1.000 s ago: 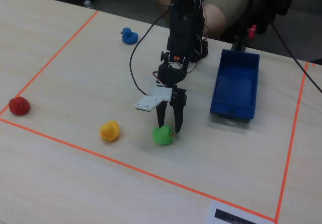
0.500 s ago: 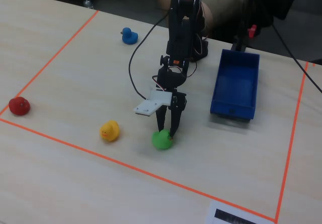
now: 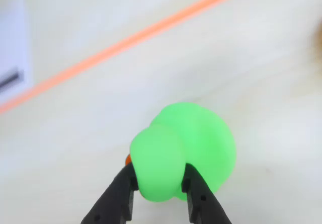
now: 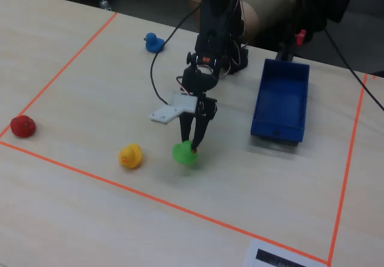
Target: Grasp green duck and put it into box.
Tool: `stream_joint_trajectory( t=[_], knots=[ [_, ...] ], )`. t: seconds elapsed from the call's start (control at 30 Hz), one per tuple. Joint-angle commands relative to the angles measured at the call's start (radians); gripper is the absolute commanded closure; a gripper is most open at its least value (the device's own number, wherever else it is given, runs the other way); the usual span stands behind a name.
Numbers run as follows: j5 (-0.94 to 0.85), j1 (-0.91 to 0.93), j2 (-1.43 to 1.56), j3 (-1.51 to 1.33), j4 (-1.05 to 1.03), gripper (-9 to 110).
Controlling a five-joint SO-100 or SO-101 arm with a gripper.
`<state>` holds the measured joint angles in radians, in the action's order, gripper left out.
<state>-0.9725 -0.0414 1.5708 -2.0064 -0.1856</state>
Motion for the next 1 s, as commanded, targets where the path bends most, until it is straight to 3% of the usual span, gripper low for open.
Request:
stream_joint_trajectory(
  t=[0.0,0.2,0.4,0.97],
  knots=[
    [0.055,-0.005,0.341,0.107,-0.299,101],
    [0.086,-0.169,0.583,0.242,-0.853,101],
    [0.126,-0.456,0.666,0.192,-1.172,101],
    [0.476,-0.859,0.515,0.238,-1.223,101]
  ],
)
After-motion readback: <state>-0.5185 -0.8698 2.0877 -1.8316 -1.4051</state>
